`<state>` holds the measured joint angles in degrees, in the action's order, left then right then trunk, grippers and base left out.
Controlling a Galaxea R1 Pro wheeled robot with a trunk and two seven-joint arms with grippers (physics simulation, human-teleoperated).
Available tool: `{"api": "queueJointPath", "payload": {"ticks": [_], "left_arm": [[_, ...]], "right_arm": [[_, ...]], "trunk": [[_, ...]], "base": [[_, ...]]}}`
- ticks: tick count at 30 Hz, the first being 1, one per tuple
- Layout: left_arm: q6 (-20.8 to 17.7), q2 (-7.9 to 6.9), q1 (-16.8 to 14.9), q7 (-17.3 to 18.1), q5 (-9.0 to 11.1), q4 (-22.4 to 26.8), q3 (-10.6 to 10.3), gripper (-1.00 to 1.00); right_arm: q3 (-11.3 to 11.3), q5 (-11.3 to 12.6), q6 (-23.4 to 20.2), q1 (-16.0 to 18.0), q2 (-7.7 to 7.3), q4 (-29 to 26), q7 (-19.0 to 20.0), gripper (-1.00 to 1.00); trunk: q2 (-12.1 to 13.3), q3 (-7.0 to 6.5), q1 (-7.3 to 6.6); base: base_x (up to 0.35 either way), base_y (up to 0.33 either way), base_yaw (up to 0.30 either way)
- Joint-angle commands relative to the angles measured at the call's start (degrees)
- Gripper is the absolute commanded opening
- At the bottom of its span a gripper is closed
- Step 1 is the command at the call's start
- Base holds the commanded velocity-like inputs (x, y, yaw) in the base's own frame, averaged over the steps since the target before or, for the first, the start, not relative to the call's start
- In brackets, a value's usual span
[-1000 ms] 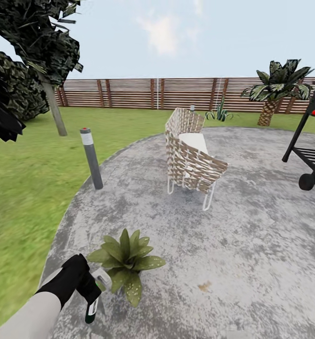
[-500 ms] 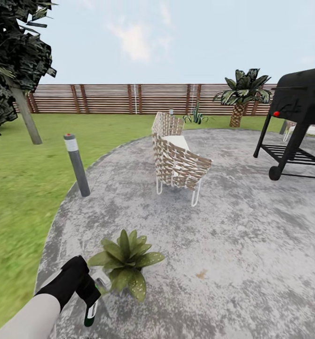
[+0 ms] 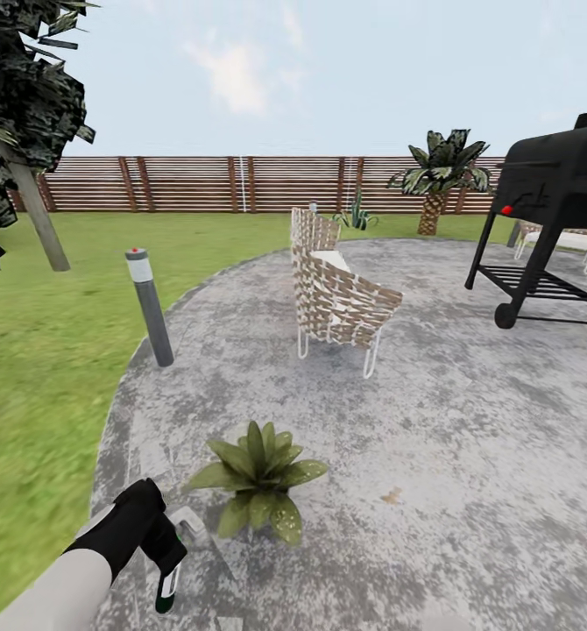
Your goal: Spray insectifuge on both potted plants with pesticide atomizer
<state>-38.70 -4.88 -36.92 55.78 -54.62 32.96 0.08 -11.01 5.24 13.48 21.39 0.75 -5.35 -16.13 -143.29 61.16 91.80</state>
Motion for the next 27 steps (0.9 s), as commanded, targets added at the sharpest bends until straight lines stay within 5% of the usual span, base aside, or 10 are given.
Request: {"api": "queueJointPath", "payload": {"ticks": [1, 9, 27], "left_arm": [[-0.32, -0.02, 0.01, 0.34, -0.22, 0.09, 0.01, -1.0], [-0.18, 0.26, 0.04, 0.12, -0.17, 0.0, -0.16, -1.0], [0.73, -0.6, 5.2, -0.12, -0.24, 0.39, -0.41, -1.0]], "right_arm": [[-0.49, 0.54, 0.24, 0.05, 0.02, 0.08, -0.22, 1.0], [-0.5, 0.56, 0.23, 0.05, 0.02, 0.08, -0.15, 1.0], [-0.42, 0.5, 0.38, 0.05, -0.04, 0.07, -0.26, 1.0]], "trunk": [[-0.02, 0.05, 0.0], [-0.02, 0.05, 0.0], [-0.02, 0.05, 0.0]], "base": [[0.115, 0.334, 0.0], [0.217, 0.237, -0.185], [0.022, 0.005, -0.244]]}}
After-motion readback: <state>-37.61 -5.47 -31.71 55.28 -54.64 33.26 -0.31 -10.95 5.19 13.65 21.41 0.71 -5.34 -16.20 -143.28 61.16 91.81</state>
